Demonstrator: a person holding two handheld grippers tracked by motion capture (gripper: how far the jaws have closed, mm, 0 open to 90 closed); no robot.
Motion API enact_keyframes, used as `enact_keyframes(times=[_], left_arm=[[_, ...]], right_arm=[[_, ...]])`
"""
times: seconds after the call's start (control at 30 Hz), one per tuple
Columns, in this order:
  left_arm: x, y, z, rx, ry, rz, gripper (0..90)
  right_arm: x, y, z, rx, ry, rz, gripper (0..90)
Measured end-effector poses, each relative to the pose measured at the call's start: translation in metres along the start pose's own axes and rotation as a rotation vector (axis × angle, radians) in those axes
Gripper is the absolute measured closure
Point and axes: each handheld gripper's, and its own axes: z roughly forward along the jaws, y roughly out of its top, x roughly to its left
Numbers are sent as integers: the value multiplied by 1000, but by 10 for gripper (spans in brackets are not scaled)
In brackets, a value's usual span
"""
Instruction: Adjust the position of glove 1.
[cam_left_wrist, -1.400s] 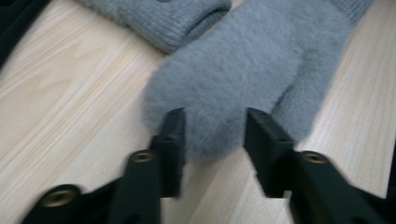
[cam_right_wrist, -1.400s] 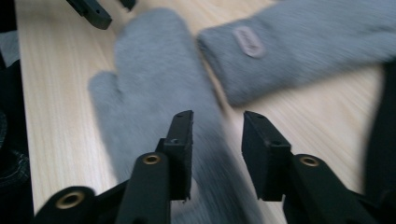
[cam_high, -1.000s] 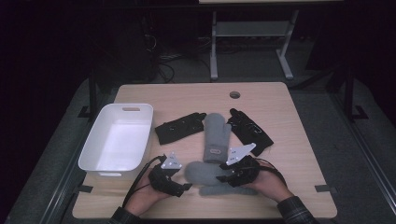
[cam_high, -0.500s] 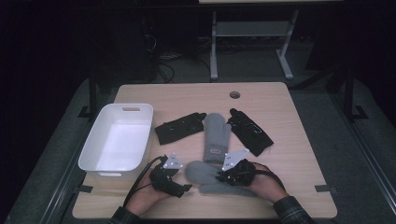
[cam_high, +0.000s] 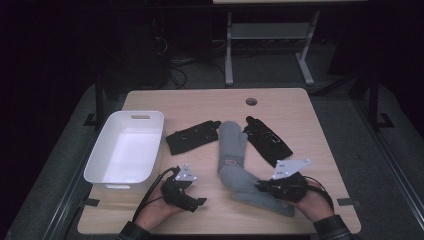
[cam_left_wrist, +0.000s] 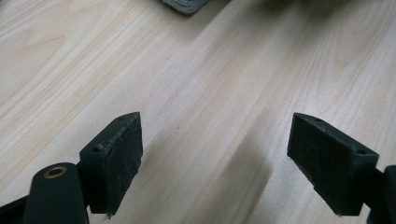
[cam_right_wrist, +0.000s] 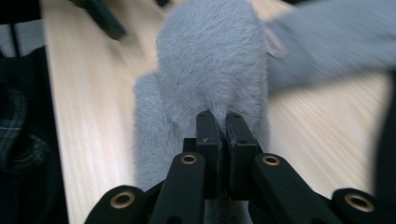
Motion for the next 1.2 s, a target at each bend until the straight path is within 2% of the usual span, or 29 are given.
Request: enact_keyframes(times=[0.03,0.07,0.1,0.27,0.4,0.5,0.53,0.63,0.67,0.7,0.73,0.83,0.93,1.0,1.07,1.13,1.2], left_arm=[[0,0,0,0,-2,-1,174],[-1,1,1,2,-2,-1,174],[-1,1,1,4,-4,0,174],[-1,2,3,5,-5,9,174],[0,2,3,7,-9,7,174],[0,2,3,6,-8,2,174],[0,2,3,5,-8,1,175],[0,2,2,-1,-6,-4,181],[0,4,2,-9,-3,-9,200],[0,4,2,-9,-3,-9,217],[0,5,2,-8,-7,-8,217],[0,9,1,-31,-4,-7,341],[3,17,0,-59,-8,-13,526],[6,25,1,-77,-24,-20,662],[8,32,4,-71,-31,-7,786],[10,41,7,-53,-34,5,866],[11,50,11,-61,-33,8,893]], right_arm=[[-3,-5,-5,3,-17,23,864],[-10,-14,-12,10,-57,53,864],[-10,-14,-12,10,-57,53,864],[-27,-31,-20,47,-128,132,863],[-35,-36,-17,78,-166,163,863],[-38,-38,-13,101,-166,184,844],[-38,-39,-12,99,-164,184,816],[-38,-38,-15,66,-165,183,643],[-38,-38,-21,21,-175,194,526],[-40,-37,-24,0,-182,198,485],[-40,-37,-24,0,-182,198,485],[-45,-39,-30,-33,-218,216,403],[-52,-44,-33,-28,-260,242,356],[-57,-48,-35,-31,-270,258,348],[-61,-50,-37,-39,-287,269,339],[-64,-53,-38,-46,-292,281,318],[-66,-55,-39,-45,-294,290,313]])
